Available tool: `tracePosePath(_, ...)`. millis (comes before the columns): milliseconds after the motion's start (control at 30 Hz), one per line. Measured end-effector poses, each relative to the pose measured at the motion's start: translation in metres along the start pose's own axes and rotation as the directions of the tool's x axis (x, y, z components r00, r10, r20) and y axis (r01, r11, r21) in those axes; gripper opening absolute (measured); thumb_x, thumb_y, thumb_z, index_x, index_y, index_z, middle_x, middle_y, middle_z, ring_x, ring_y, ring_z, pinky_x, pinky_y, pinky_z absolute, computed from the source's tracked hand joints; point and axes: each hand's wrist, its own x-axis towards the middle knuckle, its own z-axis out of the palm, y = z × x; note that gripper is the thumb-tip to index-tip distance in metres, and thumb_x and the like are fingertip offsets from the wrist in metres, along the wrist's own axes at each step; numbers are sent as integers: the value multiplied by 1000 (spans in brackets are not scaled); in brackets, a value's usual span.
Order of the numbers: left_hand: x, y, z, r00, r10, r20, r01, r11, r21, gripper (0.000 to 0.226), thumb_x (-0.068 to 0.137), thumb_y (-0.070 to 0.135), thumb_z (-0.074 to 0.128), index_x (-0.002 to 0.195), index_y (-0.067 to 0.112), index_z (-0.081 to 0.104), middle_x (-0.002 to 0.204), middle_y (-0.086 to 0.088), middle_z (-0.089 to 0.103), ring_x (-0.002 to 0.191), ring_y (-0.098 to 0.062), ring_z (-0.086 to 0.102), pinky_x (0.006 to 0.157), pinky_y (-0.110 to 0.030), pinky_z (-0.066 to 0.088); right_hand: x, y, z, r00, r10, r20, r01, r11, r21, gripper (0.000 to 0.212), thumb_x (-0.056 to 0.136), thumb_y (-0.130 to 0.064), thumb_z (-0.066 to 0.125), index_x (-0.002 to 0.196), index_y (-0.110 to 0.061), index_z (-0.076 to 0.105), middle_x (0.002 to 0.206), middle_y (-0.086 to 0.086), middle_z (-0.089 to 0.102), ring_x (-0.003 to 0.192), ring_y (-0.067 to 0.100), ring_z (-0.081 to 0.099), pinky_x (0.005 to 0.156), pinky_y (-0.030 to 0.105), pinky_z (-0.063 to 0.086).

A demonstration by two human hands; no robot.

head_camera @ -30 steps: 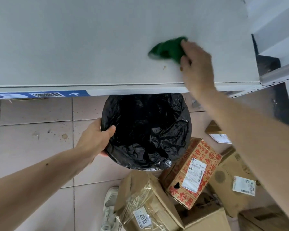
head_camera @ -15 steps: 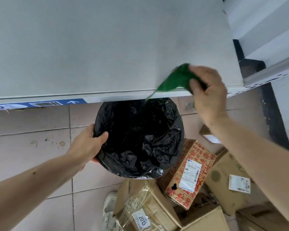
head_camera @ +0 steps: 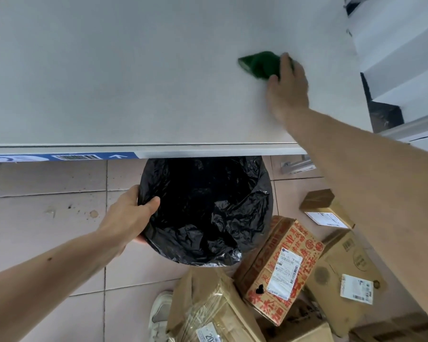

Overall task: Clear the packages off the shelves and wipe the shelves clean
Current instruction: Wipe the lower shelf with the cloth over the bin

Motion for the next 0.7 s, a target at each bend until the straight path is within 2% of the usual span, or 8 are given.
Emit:
tracePosePath(133,-1,-3,-15,1000,-8,3,8,1000,-8,19,98,28,58,117,27,57,100,0,70,83,-26,70,60,-40,60,-76,-40,38,945,-322,56,316,944,97,51,104,-6,37,154,-12,31,160,14,26,150,29,18,123,31,9)
tracePosePath(233,-3,-9,-33,999,-13,-30,13,1000,-11,20,97,28,59,117,28,58,100,-4,71,83,-29,71,62,-47,61,-154,-51,56,882,-462,92,444,880,167,51,101,-1,44,149,-18,42,156,7,39,147,23,28,123,35,15)
tracePosePath(300,-6,-17,-46,998,-19,-57,18,1000,-21,20,96,26,60,116,28,60,99,-6,72,81,-32,71,61,-51,61,-189,-52,64,849,-516,118,485,848,214,52,99,3,50,146,-18,47,150,4,48,141,19,39,121,34,28)
tracePosePath(333,-7,-22,-52,998,-23,-64,21,999,-32,21,95,25,60,116,27,60,99,-7,72,80,-32,71,60,-50,61,-201,-53,65,860,-498,113,457,849,264,52,98,3,53,145,-17,49,146,3,52,137,16,45,118,30,34)
tracePosePath(433,-12,-44,-74,996,-44,-77,39,997,-66,21,96,22,60,117,25,60,100,-7,71,79,-31,71,54,-43,60,-223,-75,62,943,-322,89,265,883,388,48,95,-8,63,142,-14,53,136,0,61,122,5,54,108,9,34)
tracePosePath(500,-14,-62,-89,994,-49,-93,42,996,-76,18,96,22,59,114,26,60,99,-7,71,78,-30,71,52,-39,59,-234,-92,62,965,-225,131,145,882,448,41,89,-14,72,129,-16,64,122,-7,66,111,0,61,102,12,43)
tracePosePath(600,-20,-90,-112,991,-67,-118,57,994,-92,13,95,25,59,108,28,60,98,-6,71,82,-30,71,63,-48,61,-246,-117,68,968,-117,223,-5,876,482,16,82,-21,78,97,-24,75,97,-13,73,91,6,69,90,33,56)
tracePosePath(700,-27,-118,-139,987,-77,-138,59,990,-128,11,94,23,60,104,27,60,98,-9,70,80,-33,71,63,-54,60,-261,-140,85,936,-38,350,-192,778,598,10,82,-14,80,81,-21,73,76,-6,73,70,7,69,68,26,56)
